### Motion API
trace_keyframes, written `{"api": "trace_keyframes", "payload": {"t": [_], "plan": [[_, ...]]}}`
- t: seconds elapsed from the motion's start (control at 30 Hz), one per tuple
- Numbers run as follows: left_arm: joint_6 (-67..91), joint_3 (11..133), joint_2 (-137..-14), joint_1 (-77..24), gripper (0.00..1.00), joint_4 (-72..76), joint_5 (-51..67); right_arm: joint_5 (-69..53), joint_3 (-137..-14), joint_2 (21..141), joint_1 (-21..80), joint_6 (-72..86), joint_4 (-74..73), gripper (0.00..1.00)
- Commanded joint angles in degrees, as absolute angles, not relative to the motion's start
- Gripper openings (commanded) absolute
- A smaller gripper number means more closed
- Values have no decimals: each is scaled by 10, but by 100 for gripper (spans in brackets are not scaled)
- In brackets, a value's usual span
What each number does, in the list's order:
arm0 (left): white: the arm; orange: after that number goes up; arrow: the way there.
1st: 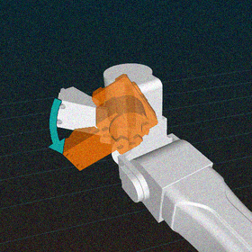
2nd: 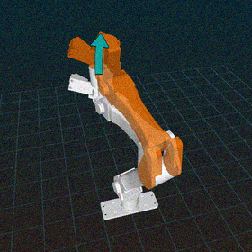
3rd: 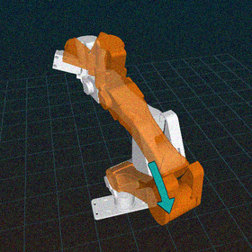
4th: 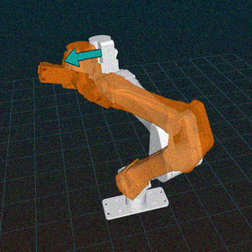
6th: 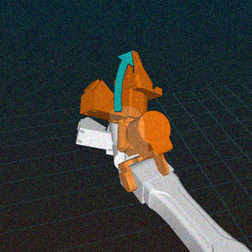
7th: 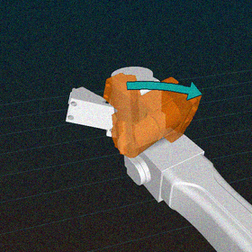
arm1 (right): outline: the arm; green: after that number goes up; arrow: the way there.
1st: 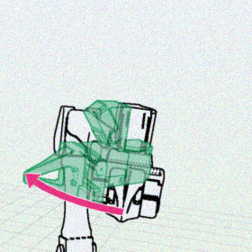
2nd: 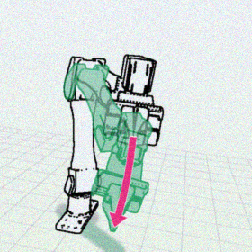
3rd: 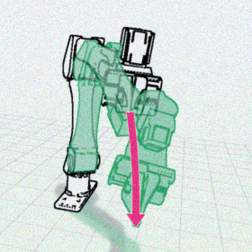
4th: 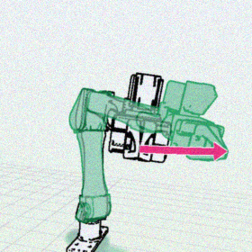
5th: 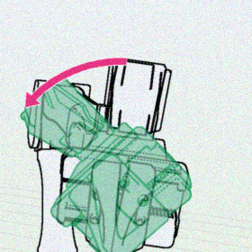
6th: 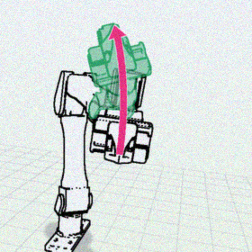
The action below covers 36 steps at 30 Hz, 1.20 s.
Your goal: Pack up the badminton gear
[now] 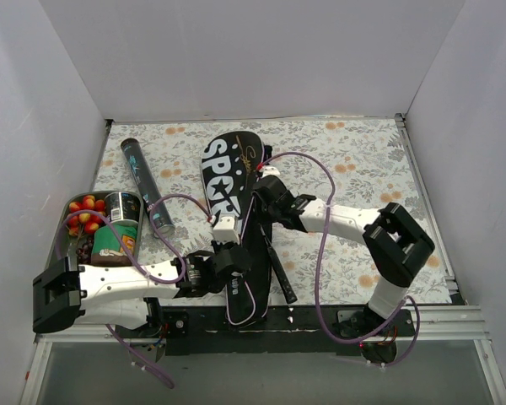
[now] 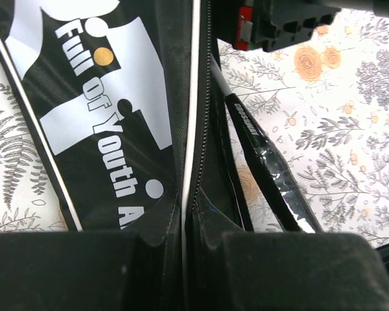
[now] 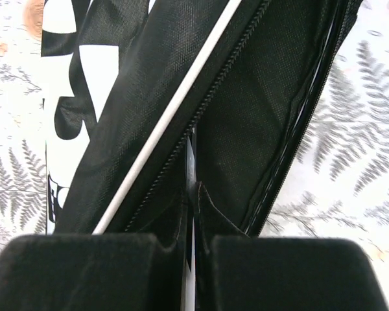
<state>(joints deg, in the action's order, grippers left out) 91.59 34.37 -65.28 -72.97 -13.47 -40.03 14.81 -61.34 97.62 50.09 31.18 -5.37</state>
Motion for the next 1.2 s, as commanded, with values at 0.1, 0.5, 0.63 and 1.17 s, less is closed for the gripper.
{"api": "trace_keyframes", "payload": {"t": [0.1,0.5,0.63,1.17], "plan": [[903,341,-637,-735,0,-79,-354,72,-686,1045,490,311,83,1],[882,353,-674,-735,0,-59,-353,26,-660,980,480,258,27,47],[883,352,-679,-735,0,-56,-351,64,-640,905,474,229,-70,60],[830,321,-624,-735,0,-4,-339,-85,-385,561,468,322,-193,58]]}}
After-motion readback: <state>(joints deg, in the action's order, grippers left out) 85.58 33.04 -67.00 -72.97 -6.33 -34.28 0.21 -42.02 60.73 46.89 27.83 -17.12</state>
